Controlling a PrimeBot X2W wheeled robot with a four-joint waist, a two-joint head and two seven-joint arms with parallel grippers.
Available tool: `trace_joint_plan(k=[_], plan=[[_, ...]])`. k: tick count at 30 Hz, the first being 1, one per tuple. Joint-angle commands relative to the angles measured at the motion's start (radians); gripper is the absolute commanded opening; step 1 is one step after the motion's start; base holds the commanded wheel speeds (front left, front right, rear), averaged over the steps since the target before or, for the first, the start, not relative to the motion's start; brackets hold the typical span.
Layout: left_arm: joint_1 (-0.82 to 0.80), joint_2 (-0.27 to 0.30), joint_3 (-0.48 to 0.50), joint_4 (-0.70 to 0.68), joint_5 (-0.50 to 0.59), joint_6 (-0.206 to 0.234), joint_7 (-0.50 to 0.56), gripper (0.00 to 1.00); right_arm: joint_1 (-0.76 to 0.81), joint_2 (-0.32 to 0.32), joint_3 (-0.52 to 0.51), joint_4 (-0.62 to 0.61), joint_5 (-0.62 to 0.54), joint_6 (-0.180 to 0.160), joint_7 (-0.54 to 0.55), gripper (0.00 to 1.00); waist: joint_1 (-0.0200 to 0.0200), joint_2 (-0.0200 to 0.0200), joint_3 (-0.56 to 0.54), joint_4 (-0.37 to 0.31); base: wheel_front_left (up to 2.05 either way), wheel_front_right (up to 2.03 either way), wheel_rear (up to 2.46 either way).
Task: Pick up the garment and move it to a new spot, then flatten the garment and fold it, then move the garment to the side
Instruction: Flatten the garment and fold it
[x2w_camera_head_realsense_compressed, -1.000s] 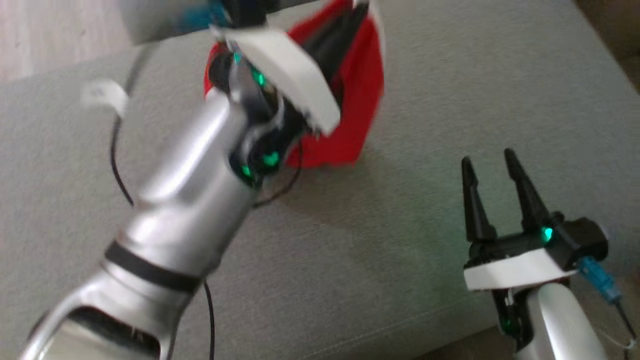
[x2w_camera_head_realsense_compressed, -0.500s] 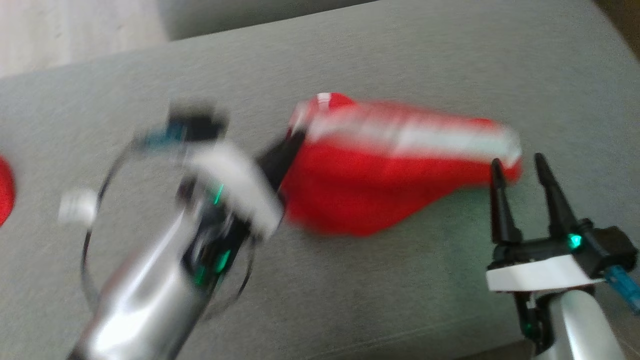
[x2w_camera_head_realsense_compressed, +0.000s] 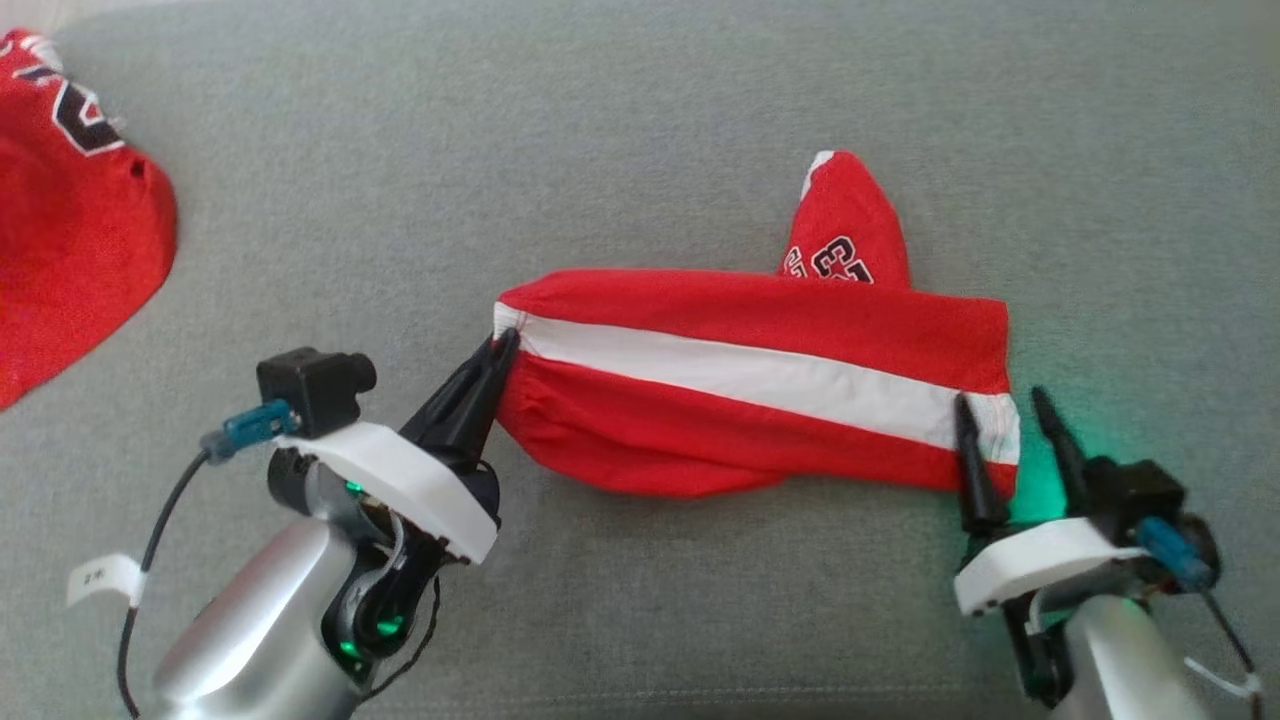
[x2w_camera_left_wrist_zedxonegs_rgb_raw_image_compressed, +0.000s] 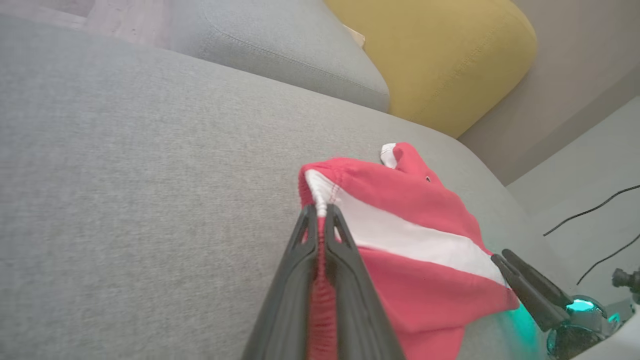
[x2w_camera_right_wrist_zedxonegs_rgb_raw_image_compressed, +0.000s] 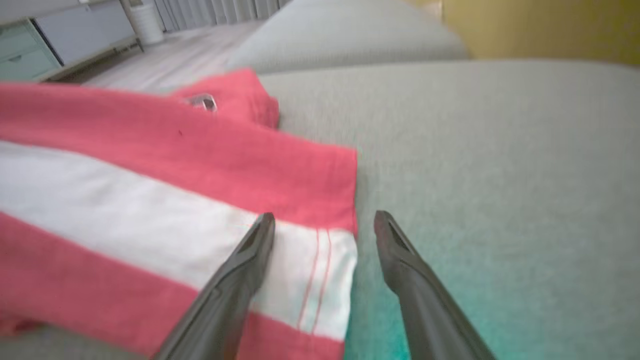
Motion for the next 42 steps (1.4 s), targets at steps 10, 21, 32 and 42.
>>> trace_joint_plan(k=[10, 21, 32, 42], plan=[[-0.009, -0.003, 0.025, 0.011, 0.048, 0.003, -0.080, 0.00, -0.055, -0.018, 0.081, 0.109, 0.059, 0.007, -0.006, 1.00, 0.0000, 0.0000, -0.002, -0.012, 0.00, 0.00, 0.00], [0.012, -0.004, 0.007, 0.014, 0.067, 0.022, -0.089, 0.00, -0.015, -0.010, 0.090, 0.073, 0.064, 0.007, -0.006, 0.75, 0.0000, 0.0000, -0.032, -0.031, 0.00, 0.00, 0.00], [0.012, -0.003, 0.007, 0.016, 0.062, 0.030, -0.090, 0.00, -0.013, -0.012, 0.123, 0.082, 0.078, 0.007, -0.006, 0.00, 0.0000, 0.0000, -0.051, -0.027, 0.00, 0.00, 0.00], [-0.047, 0.021, 0.030, -0.009, 0.081, 0.014, -0.104, 0.00, -0.044, -0.028, 0.029, -0.129, 0.060, 0.007, -0.006, 0.00, 0.0000, 0.0000, -0.036, -0.047, 0.00, 0.00, 0.00]])
